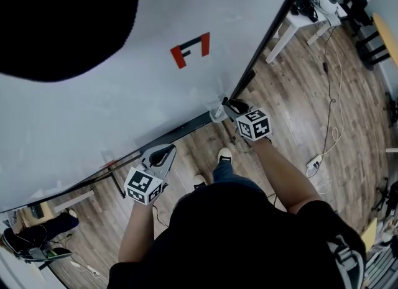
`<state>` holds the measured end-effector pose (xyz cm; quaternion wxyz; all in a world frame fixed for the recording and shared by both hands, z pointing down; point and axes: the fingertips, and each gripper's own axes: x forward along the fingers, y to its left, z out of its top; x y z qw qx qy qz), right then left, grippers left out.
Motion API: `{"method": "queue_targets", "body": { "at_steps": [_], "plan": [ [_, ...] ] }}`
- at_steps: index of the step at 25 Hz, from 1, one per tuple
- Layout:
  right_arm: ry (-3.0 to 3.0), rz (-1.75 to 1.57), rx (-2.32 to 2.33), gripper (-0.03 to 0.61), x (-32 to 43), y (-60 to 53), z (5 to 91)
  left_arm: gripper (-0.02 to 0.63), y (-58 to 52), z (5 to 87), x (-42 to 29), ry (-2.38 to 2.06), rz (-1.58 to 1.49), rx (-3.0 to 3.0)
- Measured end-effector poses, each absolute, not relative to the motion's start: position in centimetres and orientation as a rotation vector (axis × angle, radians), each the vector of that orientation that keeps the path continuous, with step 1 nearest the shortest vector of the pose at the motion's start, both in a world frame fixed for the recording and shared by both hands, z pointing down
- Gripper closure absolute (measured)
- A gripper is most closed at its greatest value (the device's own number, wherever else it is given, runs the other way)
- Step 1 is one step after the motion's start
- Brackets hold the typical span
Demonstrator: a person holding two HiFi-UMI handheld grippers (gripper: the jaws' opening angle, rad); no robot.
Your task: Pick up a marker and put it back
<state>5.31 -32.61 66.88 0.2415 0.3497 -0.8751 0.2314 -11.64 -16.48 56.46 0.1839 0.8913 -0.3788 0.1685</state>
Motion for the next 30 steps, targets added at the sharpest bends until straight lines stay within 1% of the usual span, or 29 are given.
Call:
{"method": "queue_targets", "body": {
  "at_steps": [12, 17, 30],
  "plan": [
    [-2.392, 0.632, 0.907, 0.479, 4.5, -33.3, 68.0, 0.600, -16.0, 57.4, -9.5, -0.983, 0.462, 2.515],
    [-2.398, 0.630, 0.904, 0.505, 4.1, -33.3, 68.0, 0.600, -15.8, 57.6, -9.6, -0.982, 0.460, 2.506],
    [-2.402, 0.595, 0.945, 0.511, 4.4, -33.3, 67.0, 0.600, -15.0, 57.6, -9.6, -0.986, 0.437, 2.502]
  ]
}}
